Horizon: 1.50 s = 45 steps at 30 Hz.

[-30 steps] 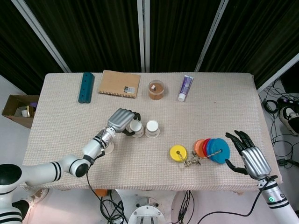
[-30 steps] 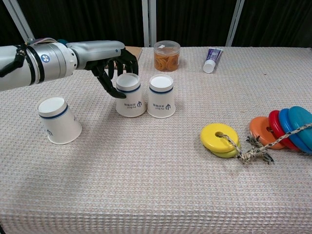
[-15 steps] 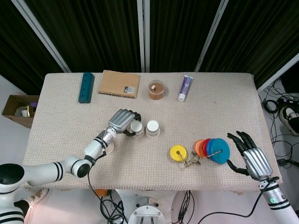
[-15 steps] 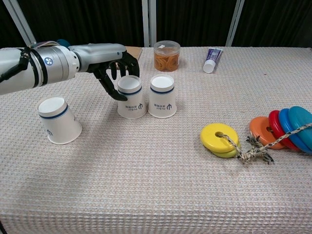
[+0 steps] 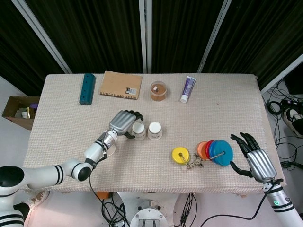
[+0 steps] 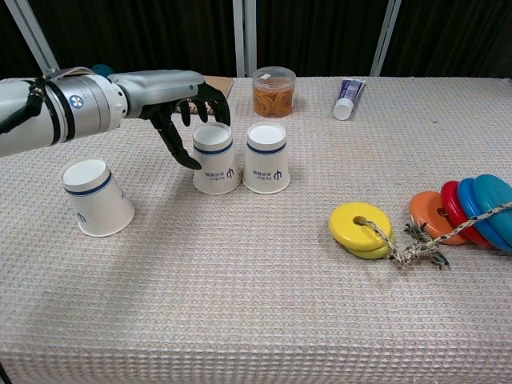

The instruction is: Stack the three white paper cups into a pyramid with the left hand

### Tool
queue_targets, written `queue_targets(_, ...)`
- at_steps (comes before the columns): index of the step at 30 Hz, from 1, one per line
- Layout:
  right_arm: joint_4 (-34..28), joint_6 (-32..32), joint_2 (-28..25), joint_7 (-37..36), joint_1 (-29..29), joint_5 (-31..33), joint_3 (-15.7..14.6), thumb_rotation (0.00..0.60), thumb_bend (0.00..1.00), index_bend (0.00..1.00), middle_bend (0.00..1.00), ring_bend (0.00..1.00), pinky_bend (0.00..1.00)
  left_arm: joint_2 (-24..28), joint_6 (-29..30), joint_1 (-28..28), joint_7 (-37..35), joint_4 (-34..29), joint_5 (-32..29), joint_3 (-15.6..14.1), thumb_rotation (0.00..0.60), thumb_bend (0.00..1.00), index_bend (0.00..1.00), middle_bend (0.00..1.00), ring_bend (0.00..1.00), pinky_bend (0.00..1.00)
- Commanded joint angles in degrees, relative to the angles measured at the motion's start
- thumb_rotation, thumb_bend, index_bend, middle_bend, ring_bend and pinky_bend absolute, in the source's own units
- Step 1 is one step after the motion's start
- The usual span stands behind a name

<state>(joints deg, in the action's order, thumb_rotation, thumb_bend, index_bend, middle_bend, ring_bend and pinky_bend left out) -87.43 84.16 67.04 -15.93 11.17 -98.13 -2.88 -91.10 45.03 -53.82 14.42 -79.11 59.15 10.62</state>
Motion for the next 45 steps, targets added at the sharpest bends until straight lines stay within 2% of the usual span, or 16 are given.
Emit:
queue_targets(1, -0.04, 0.02, -0.03, -0.06, 0.02, -0.11, 0.0, 0.6, 0.29, 0.06, 0.18, 0.0, 0.07, 1.19, 1.42, 0.62, 1.22, -1.75, -0.23, -0.36, 0.6, 0.08, 0.27, 0.22, 0.24, 0.32)
queue_targets(4, -0.11, -0.09, -0.13, -0.15, 0.15, -0.19, 0.05, 0.6, 0.29, 0.06, 0.18, 0.0, 0.07, 4.12, 4.26, 2.4, 1.98, -5.71, 0.38, -0.9, 0.6, 0.07, 0.26, 0.22, 0.23, 0.32)
queue_targets(10, -0.04, -0.27, -0.14, -0.19, 0.57, -0.51, 0.27, 0.6, 0.29, 0.06, 0.18, 0.0, 0.07, 14.94, 7.74, 7.25, 2.15, -17.01, 0.24, -3.09, 0.6, 0.07, 0.26, 0.22, 0.23, 0.31)
queue_targets(14, 0.01, -0.86, 0.09, -0.15, 1.07, -0.7, 0.34, 0.6, 0.29, 0.06, 0.18, 0.0, 0.07, 21.94, 10.29, 11.14, -0.31, -23.86, 3.42, -5.08, 0.6, 0.07, 0.26, 0.22, 0.23, 0.31)
queue_targets(19, -0.28, -1.24, 0.12, -0.08, 1.57, -0.93, 0.48, 0.6, 0.29, 0.06, 0.18, 0.0, 0.07, 27.46, 12.12, 15.08, -1.13, -28.66, 8.13, -8.94, 0.6, 0.07, 0.28, 0.22, 0.23, 0.32)
queue_targets(24, -0.79, -1.76, 0.13, 0.61, 2.03, -1.05, 0.57, 0.6, 0.29, 0.06, 0.18, 0.0, 0.07, 26.76, 12.73, 17.04, 0.68, -27.73, 11.7, -11.71, 0.6, 0.07, 0.29, 0.22, 0.23, 0.32)
queue_targets(31, -1.55, -2.21, 0.08, 1.24, 2.17, -0.71, 0.51, 0.6, 0.29, 0.06, 0.18, 0.0, 0.07, 22.63, 12.13, 17.54, -2.53, -23.31, 13.61, -10.98, 0.6, 0.17, 0.29, 0.22, 0.23, 0.32)
queue_targets(40, -2.01, -1.82, -0.04, 1.76, 1.6, -0.41, 0.22, 0.6, 0.29, 0.06, 0.19, 0.0, 0.07, 20.5, 9.13, 16.66, -2.26, -21.34, 13.8, -10.8, 0.6, 0.24, 0.29, 0.21, 0.23, 0.32)
queue_targets(45, -1.97, -1.64, 0.0, 1.7, 1.48, -0.38, 0.21, 0.6, 0.29, 0.06, 0.19, 0.0, 0.07, 19.45, 9.0, 16.58, 0.22, -20.25, 12.93, -10.66, 0.6, 0.26, 0.29, 0.21, 0.23, 0.32)
